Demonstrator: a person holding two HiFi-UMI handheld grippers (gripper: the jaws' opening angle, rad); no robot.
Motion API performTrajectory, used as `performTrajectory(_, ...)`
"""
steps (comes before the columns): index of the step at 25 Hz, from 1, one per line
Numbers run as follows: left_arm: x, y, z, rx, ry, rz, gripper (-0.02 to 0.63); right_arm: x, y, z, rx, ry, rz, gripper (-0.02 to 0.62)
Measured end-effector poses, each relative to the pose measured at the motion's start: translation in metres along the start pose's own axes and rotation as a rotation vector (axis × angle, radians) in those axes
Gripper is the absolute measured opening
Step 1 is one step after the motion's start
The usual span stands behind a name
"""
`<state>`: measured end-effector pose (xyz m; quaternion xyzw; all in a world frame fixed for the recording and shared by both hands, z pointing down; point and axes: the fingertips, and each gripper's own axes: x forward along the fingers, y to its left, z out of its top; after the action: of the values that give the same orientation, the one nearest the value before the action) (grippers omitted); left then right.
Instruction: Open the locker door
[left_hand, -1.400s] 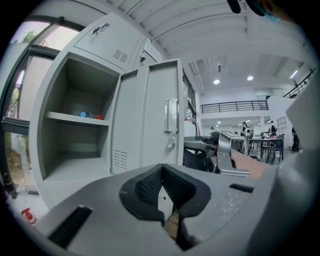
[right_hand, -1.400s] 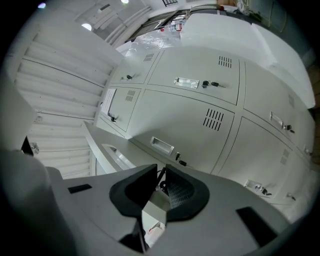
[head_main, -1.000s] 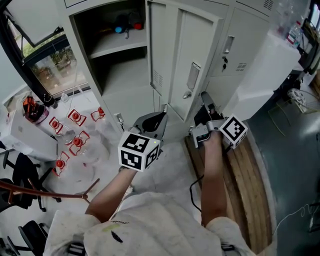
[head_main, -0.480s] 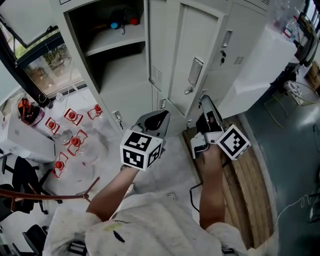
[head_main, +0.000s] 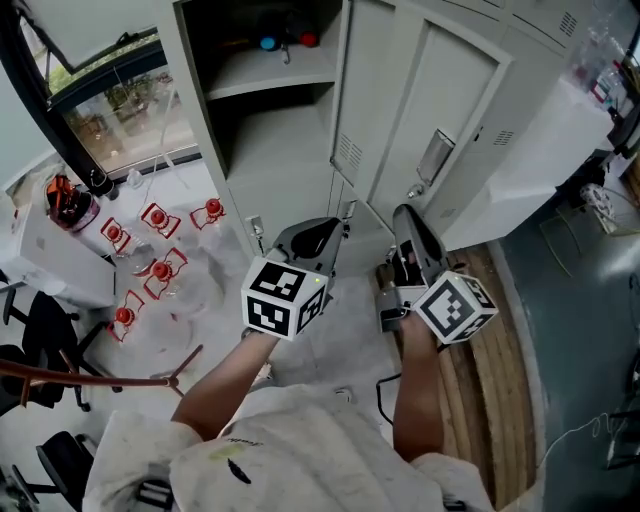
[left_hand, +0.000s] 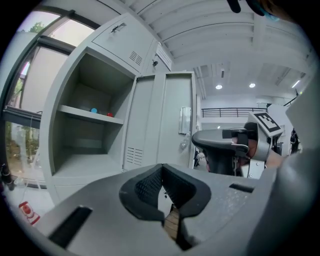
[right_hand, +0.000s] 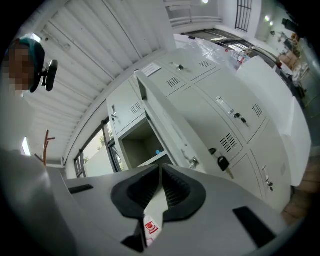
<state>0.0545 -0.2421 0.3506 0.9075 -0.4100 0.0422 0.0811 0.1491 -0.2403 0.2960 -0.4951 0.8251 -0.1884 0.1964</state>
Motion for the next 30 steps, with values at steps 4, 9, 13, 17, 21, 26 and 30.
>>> performTrajectory(4, -0.014, 0.021, 0.002, -0.010, -0.013, 0.048, 0.005, 0.016, 0.020, -0.022, -0.060, 0.062, 0.024, 0.018)
performTrajectory(9, -0.034, 0.047, 0.002, -0.023, -0.024, 0.120, 0.005, 0.036, 0.046, -0.045, -0.135, 0.120, 0.066, 0.017)
performTrajectory(13, -0.052, 0.067, 0.003, -0.030, -0.035, 0.179, 0.005, 0.050, 0.067, -0.057, -0.198, 0.141, 0.100, 0.014)
performTrajectory(17, -0.069, 0.085, 0.005, -0.030, -0.042, 0.238, 0.005, 0.062, 0.088, -0.073, -0.295, 0.175, 0.130, 0.006)
performTrajectory(21, -0.082, 0.098, 0.006, -0.031, -0.048, 0.279, 0.005, 0.072, 0.109, -0.090, -0.383, 0.208, 0.159, 0.003)
performTrajectory(26, -0.095, 0.113, 0.007, -0.031, -0.050, 0.313, 0.005, 0.080, 0.128, -0.106, -0.453, 0.226, 0.190, 0.003)
performTrajectory(30, -0.099, 0.123, 0.006, -0.026, -0.035, 0.322, 0.005, 0.087, 0.137, -0.111, -0.480, 0.226, 0.194, 0.003)
